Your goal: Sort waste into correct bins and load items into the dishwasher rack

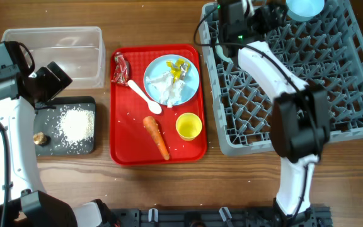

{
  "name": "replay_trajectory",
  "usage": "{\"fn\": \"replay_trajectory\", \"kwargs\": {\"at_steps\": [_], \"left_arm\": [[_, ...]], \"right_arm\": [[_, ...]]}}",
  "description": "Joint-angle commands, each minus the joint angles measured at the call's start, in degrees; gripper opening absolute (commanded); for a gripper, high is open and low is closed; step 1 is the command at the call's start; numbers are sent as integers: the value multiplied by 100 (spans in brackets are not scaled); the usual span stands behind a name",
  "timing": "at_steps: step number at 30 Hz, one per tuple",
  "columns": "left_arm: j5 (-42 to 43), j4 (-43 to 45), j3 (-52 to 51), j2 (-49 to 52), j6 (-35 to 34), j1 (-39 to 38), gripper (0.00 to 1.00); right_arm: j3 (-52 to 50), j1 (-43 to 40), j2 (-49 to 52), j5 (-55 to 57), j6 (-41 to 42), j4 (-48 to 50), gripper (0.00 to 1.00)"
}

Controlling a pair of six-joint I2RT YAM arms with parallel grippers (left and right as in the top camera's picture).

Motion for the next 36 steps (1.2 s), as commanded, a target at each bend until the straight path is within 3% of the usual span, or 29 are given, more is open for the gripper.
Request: {"fn": "replay_trajectory", "kwargs": {"at_steps": [1,3,5,7,10,16,17,19,33,36], "left_arm": [[-61,-20,70,11,-11,26,100],[-61,-26,70,11,-11,26,100],[-59,-28,70,11,-13,24,100],[-39,-26,70,11,-31,26,100],[-39,-26,70,11,-31,26,100],[-39,-55,70,11,-31,26,100],[-39,-50,70,11,-31,24,100],[-39,-55,70,11,-31,24,100],[-39,-50,70,11,-31,24,100],[-42,-52,70,11,-28,26,100]], "right_arm": [[457,-529,-1840,-5600,2826,-437,92],[457,-1193,-2612,-5901,3215,35,90],[457,-2006,-2697,-5949,3560,-151,89],[457,-2911,-2249,-6867,3862,-420,87],[457,-3438,-1497,-7499,4194,-376,83],[457,-3504,-313,-7641,4422,42,70],[446,-3495,-164,-7639,4424,190,61],[446,-3495,-22,-7556,4496,247,55],[413,-3495,586,-6944,5003,557,54],[413,-3495,616,-6835,5213,833,24]]}}
